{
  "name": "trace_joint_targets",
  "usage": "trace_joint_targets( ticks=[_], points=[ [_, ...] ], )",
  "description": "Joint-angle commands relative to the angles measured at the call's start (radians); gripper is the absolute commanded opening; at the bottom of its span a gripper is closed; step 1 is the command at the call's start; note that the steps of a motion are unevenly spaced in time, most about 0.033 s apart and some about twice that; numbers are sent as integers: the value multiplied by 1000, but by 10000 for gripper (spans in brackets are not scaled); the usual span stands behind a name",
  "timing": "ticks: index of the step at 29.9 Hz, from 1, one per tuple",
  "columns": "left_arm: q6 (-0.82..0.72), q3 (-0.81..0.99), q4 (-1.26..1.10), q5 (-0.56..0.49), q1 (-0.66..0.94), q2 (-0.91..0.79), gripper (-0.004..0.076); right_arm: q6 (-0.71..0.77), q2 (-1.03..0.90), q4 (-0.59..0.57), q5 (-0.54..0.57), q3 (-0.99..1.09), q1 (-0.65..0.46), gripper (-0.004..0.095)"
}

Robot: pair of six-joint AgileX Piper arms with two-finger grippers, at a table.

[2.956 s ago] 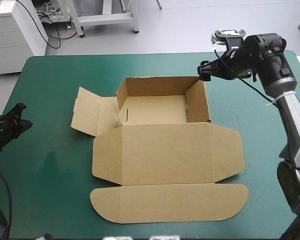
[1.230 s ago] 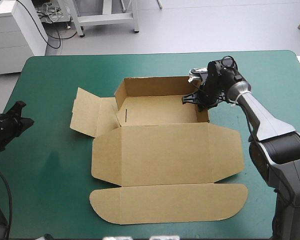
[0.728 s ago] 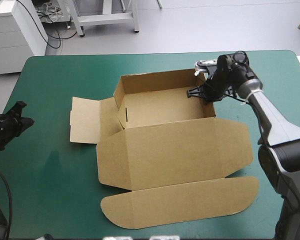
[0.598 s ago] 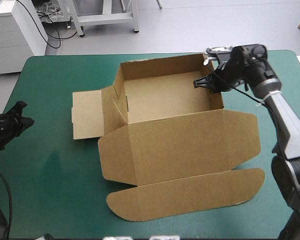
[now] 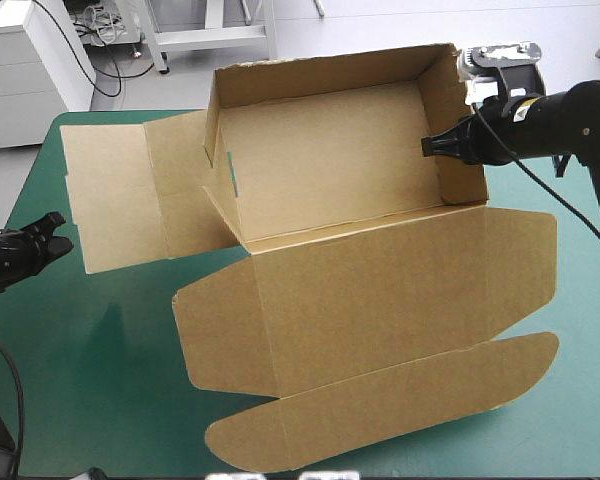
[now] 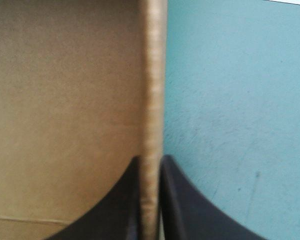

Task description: Fold the box

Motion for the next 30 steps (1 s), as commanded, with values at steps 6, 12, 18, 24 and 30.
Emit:
trace_joint_targets(
  ticks=[6,12,18,24,30],
  points=[
    [179,-25,-120,-1,4,-36,144,-35,-40,15,-60,-33,-6,-2],
    [178,-25,-118,20,-1,-36,583,-35,-40,38,-71,-33,-6,-2],
    [171,-25,-156,60,-45,-36,670,-35,-39,96,-103,-33,-6,-2],
    [228,-25,-257,127,-91,-36,670,-49,-16,171,-157,-33,-6,-2],
    [337,-25,-411,205,-131,-36,670,-78,45,273,-155,-33,-6,-2]
  ],
)
